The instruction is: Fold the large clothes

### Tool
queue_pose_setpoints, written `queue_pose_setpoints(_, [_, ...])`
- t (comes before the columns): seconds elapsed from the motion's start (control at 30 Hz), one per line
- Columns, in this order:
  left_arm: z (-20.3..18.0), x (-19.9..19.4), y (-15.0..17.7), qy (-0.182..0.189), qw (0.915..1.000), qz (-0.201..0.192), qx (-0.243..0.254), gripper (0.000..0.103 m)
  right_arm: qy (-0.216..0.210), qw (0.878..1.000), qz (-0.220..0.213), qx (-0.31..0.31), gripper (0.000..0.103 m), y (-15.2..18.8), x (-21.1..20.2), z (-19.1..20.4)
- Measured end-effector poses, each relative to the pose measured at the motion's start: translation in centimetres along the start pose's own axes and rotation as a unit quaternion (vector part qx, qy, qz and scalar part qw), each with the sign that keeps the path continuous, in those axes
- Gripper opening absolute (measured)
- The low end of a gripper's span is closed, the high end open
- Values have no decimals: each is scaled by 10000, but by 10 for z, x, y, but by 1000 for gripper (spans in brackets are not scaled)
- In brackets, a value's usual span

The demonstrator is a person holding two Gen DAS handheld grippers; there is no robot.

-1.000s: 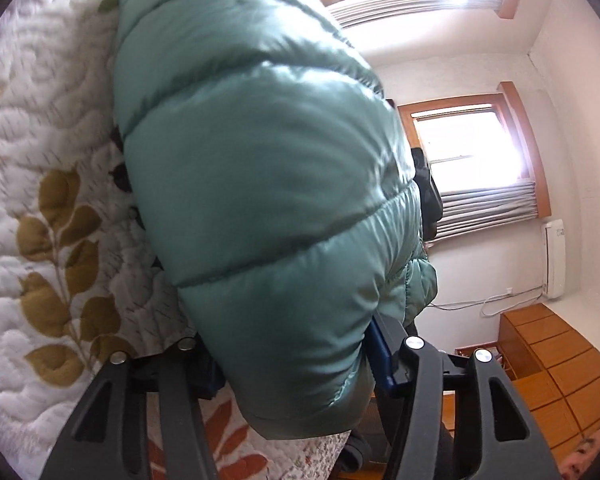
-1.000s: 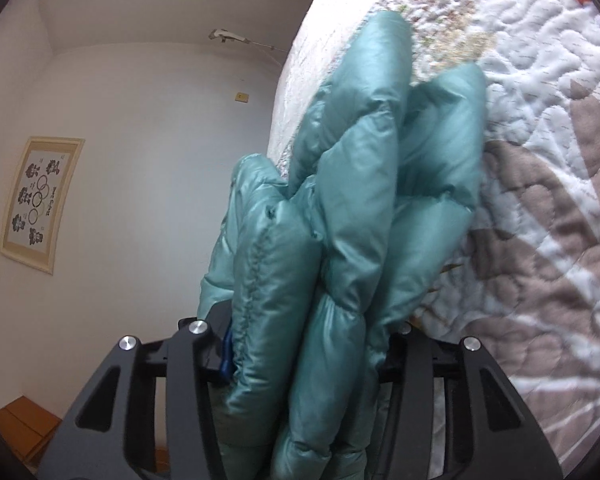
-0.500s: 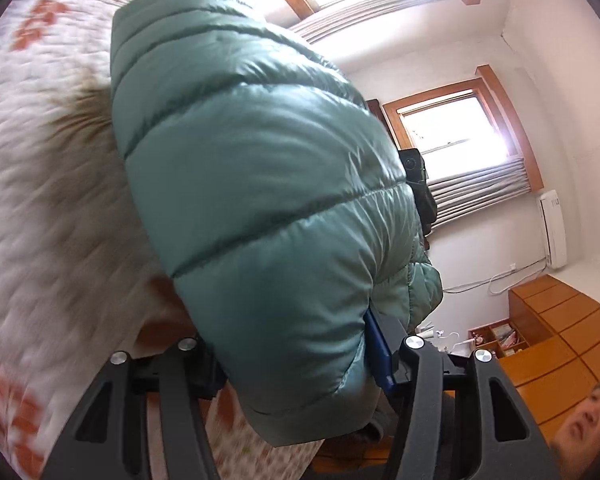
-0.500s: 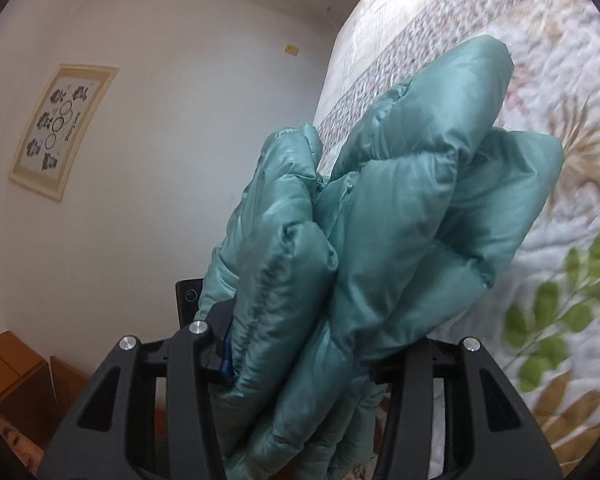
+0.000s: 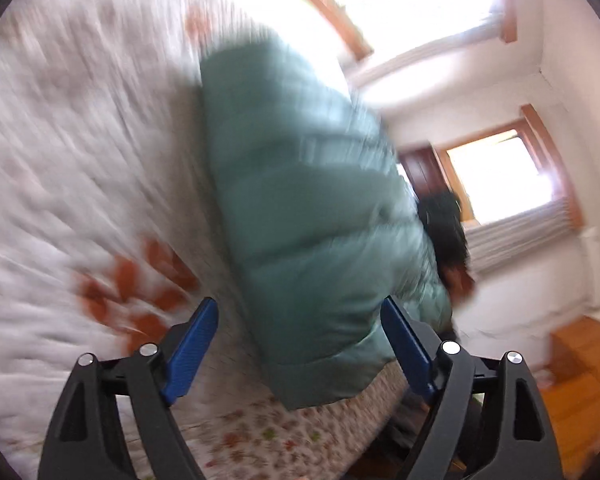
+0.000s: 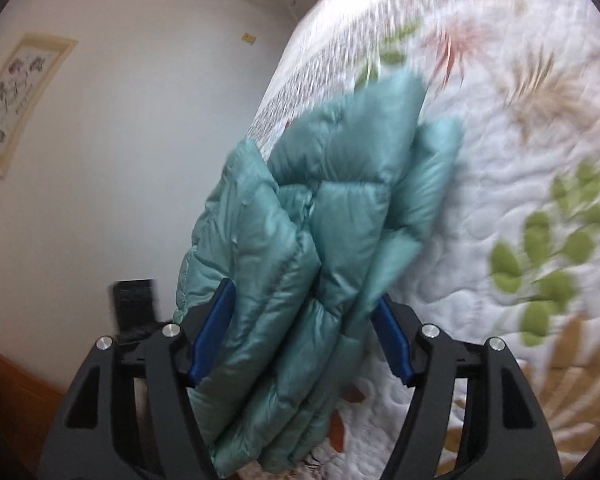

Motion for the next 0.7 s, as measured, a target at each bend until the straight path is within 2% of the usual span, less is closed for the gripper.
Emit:
queue_pose_setpoints(0.07, [-33,-13,2,505,9980,-166,332,83,550,9970,-420,-343,57,-4,-24,21])
queue_pose_setpoints(0.1, [-48,-12,3,765,9958,-135,487,83,637,9948,-583,-534,53,-4,-32,31])
queue_pose_setpoints(0.17, [-76,5,7,1353,9879,184,731,83,681,9908,-730,-914,36,-6,-38,56])
queue_pose_setpoints(0.2, [-91,23,10,1720,9809,465,783,83,693,9894,-699,-1067,33,-7,-35,66])
queue_pose_setpoints(0.23, [-103,37,12,1885,9767,647,798,82,732,9883,-621,-1189,30,-9,-31,70])
queue_pose_setpoints(0.3, [-115,71,18,1843,9737,1039,845,82,911,9862,-327,-1343,27,-7,-13,72])
queue_pose_setpoints(0.4, [-103,116,33,1459,9750,1558,622,77,1349,9821,2,-1316,18,-1,16,60])
queue_pose_setpoints(0.43, [-95,122,36,1335,9761,1611,585,68,1453,9810,12,-1284,17,6,22,59])
queue_pose_setpoints(0.47, [-87,127,38,1318,9764,1640,489,63,1455,9818,26,-1219,17,7,26,51])
queue_pose_setpoints(0.5, [-83,130,40,1328,9766,1642,401,61,1473,9822,28,-1163,17,10,27,44])
queue_pose_setpoints(0.67, [-77,139,43,946,9796,1734,357,34,1503,9829,156,-1055,16,20,43,22])
queue_pose_setpoints(0.7, [-76,142,41,924,9797,1752,302,32,1463,9839,173,-1013,16,20,45,17])
Point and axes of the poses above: each gripper's, at about its wrist camera, not at the fingertips, and x roughly the way its jaws point, z to its left, y to its underside, the point moved 1 cm from there along x, roughly the way its jaws point, and after that the axes turned 6 degrees about -x, right-handed, at the moved point
